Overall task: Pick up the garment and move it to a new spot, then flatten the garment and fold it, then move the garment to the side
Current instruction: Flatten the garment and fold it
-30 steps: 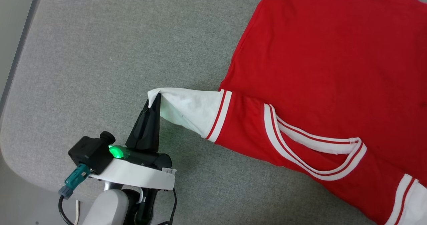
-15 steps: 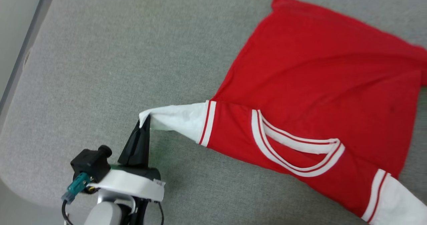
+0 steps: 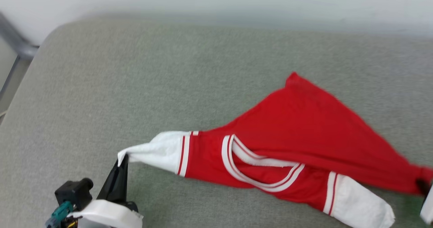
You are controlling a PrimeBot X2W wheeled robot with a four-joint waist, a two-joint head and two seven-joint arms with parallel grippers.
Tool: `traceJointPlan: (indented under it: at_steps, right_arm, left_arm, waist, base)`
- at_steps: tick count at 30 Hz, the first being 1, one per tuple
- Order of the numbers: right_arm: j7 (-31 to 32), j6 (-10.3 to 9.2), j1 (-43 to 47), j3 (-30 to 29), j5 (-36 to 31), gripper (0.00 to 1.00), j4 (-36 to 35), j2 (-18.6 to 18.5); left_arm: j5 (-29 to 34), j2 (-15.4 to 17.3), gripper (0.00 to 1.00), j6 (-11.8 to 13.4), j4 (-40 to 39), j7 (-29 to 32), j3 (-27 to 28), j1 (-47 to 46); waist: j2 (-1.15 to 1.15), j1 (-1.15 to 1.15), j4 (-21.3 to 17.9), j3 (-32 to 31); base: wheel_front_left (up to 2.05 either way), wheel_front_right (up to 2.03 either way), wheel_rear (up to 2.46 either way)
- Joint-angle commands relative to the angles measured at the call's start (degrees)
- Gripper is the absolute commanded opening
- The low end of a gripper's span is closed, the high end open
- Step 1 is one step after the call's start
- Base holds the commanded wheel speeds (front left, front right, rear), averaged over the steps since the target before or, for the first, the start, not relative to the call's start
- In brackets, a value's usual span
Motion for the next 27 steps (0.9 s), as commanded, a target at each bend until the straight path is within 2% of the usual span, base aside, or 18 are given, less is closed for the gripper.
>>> traceJointPlan:
  at_steps: [1, 8, 13, 14, 15, 16, 18, 19, 22, 27]
  right_arm:
    - [-0.58, -0.08, 3.09, -0.96, -0.28, 0.00, -1.38, 1.28]
    - [-1.21, -0.08, 16.47, -3.27, -0.31, 0.00, -6.33, 9.11]
    - [-1.14, -0.08, 20.38, -2.02, 0.62, 0.00, -5.84, 11.19]
    - [-1.87, -0.08, 20.23, -1.74, 1.63, 0.05, -5.73, 11.40]
    - [-3.19, -0.05, 19.84, -1.18, 2.50, 0.45, -5.88, 11.54]
    - [-4.92, -0.06, 19.52, -0.55, 2.62, 1.00, -6.12, 11.67]
    - [-10.05, -0.06, 18.28, 0.14, 2.52, 1.00, -6.90, 11.65]
    - [-10.05, -0.06, 18.28, 0.14, 2.52, 1.00, -6.90, 11.65]
    - [-19.10, -0.06, 16.09, 1.81, 2.24, 1.00, -7.70, 11.43]
    - [-30.03, -0.05, 11.15, 5.92, 1.48, 1.00, -6.14, 8.10]
  left_arm:
    - [-0.39, 0.53, 0.00, 0.21, 0.35, 0.08, 0.34, 1.18]
    - [-1.38, 1.37, 0.00, 0.45, 2.18, 0.88, 0.98, 3.96]
    - [-1.28, 1.95, 0.00, 0.20, 2.27, 1.46, 0.46, 4.10]
    - [-1.21, 1.99, 0.00, 0.29, 2.22, 1.58, 0.41, 3.91]
    - [-1.23, 2.01, 0.00, 0.36, 2.14, 1.64, 0.34, 3.84]
    - [-1.20, 2.01, 0.00, 0.38, 2.04, 1.65, 0.24, 3.72]
    - [-1.03, 1.85, 0.00, 0.51, 1.79, 1.70, -0.09, 3.37]
    - [-1.03, 1.85, 0.00, 0.51, 1.79, 1.70, -0.09, 3.37]
    - [-0.87, 1.61, 0.00, 0.44, 1.53, 1.73, -0.57, 2.75]
    - [-0.70, 1.23, 0.00, 0.21, 1.18, 1.50, -1.39, 1.13]
  waist:
    - [0.00, 0.00, -2.82, -3.20]
    - [0.00, 0.00, -5.19, -6.88]
    - [0.00, 0.00, -6.05, -6.94]
    - [0.00, 0.00, -6.12, -6.82]
    - [0.00, 0.00, -6.16, -6.64]
    - [0.00, 0.00, -6.15, -6.39]
    - [0.00, 0.00, -6.02, -5.93]
    - [0.00, 0.00, -6.02, -5.93]
    - [0.00, 0.00, -5.55, -5.29]
    - [0.00, 0.00, -4.27, -4.09]
  base:
    - [0.00, 0.00, 0.00]
    - [0.00, 0.00, 0.00]
    - [0.00, 0.00, 0.00]
    - [0.00, 0.00, 0.00]
    - [0.00, 0.00, 0.00]
    - [0.00, 0.00, 0.00]
    - [0.00, 0.00, 0.00]
    - [0.00, 0.00, 0.00]
    - [0.00, 0.00, 0.00]
    - [0.00, 0.00, 0.00]
